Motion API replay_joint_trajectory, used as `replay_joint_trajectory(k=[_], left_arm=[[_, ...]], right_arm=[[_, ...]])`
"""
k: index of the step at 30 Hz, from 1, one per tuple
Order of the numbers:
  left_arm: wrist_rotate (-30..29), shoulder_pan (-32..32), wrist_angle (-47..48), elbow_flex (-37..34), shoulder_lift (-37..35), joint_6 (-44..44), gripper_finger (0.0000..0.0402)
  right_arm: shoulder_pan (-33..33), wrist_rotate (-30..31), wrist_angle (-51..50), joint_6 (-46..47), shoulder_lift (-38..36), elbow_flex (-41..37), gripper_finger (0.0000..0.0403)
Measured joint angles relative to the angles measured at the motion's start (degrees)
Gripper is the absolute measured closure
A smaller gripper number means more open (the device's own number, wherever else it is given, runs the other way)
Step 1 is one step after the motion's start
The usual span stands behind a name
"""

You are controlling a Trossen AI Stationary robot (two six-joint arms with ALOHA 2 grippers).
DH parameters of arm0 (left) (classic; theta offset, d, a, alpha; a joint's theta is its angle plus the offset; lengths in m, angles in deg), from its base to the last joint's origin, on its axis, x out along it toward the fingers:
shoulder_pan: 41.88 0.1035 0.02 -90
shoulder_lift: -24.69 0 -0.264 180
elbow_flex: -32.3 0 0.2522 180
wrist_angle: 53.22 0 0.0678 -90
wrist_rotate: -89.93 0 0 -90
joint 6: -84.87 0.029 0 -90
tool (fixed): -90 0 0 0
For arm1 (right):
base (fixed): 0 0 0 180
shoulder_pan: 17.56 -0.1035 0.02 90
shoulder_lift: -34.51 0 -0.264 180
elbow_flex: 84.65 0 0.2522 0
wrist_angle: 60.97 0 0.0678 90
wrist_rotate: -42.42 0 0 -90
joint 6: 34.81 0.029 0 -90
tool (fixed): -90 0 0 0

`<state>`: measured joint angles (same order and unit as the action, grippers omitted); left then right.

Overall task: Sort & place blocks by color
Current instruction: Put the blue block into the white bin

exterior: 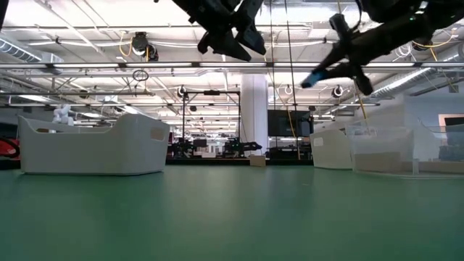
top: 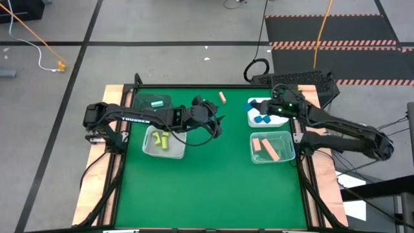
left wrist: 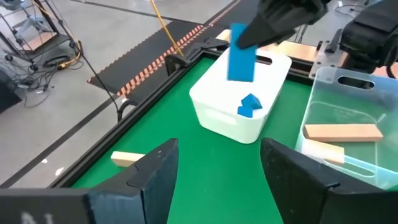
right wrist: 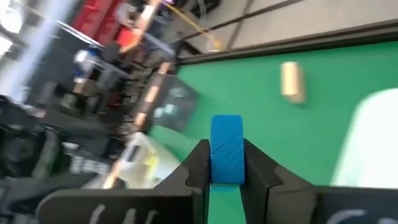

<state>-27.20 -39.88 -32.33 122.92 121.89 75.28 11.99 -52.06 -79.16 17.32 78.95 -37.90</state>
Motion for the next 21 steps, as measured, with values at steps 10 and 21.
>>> replay_joint_trajectory(k=[10,21], left_arm=[[-0.14,4.42,0.43,0.07,-0.59,-1.81,0.0175],[-0.13,11.73,0.25,0.07,-1.18,-9.11,0.0174]], right_arm=[[3.81,6.04,-24.2,-8.14,-5.11,0.0,0.0367],[3.86,12.2,-25.83,-17.6,-4.26,0.0,0.0325]])
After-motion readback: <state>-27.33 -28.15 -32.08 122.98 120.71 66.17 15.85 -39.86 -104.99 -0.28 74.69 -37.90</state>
